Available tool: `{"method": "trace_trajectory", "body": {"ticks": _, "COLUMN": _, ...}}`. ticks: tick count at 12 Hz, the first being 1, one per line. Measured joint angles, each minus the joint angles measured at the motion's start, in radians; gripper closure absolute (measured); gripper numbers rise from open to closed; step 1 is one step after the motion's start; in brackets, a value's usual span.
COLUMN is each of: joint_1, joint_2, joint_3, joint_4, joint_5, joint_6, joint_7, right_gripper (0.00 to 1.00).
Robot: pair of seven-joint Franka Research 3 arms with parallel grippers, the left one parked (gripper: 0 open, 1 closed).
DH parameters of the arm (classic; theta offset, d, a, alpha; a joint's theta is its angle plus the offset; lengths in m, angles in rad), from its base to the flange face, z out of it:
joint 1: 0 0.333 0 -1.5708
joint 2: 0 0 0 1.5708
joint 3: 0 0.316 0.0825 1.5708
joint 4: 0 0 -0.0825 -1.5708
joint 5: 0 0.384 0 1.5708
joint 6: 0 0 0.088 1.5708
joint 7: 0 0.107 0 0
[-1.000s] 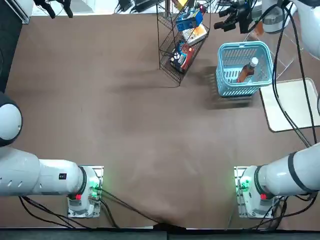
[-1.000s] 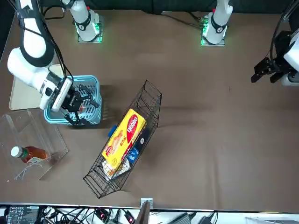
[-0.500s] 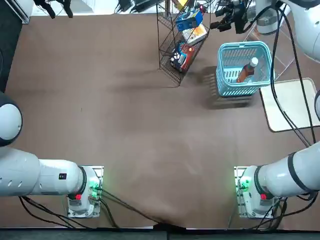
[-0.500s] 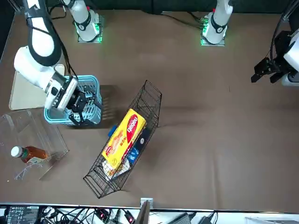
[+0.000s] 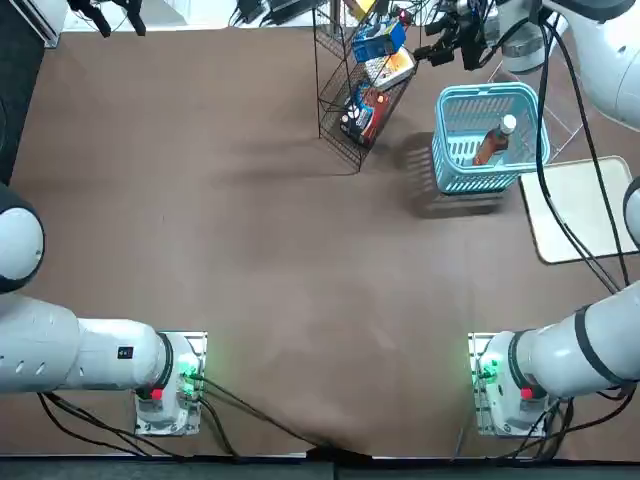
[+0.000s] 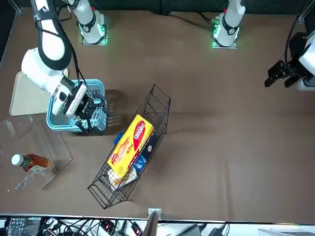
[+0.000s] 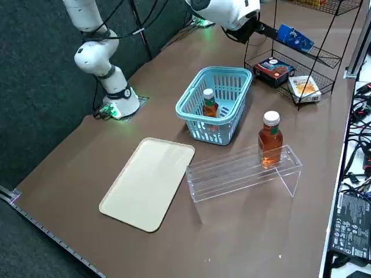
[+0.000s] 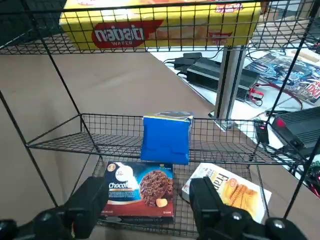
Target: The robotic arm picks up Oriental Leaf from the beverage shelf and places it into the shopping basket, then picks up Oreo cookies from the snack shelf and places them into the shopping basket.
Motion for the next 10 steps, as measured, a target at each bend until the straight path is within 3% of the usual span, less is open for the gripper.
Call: {"method": "trace_trajectory", "body": {"ticks": 10, "joint_1": 0.058, "joint_2": 0.080, "joint_3": -0.001, "joint_4": 0.071, "joint_5": 0.036, "joint_6": 0.083, "joint_7": 0.006, "right_gripper": 0.00}}
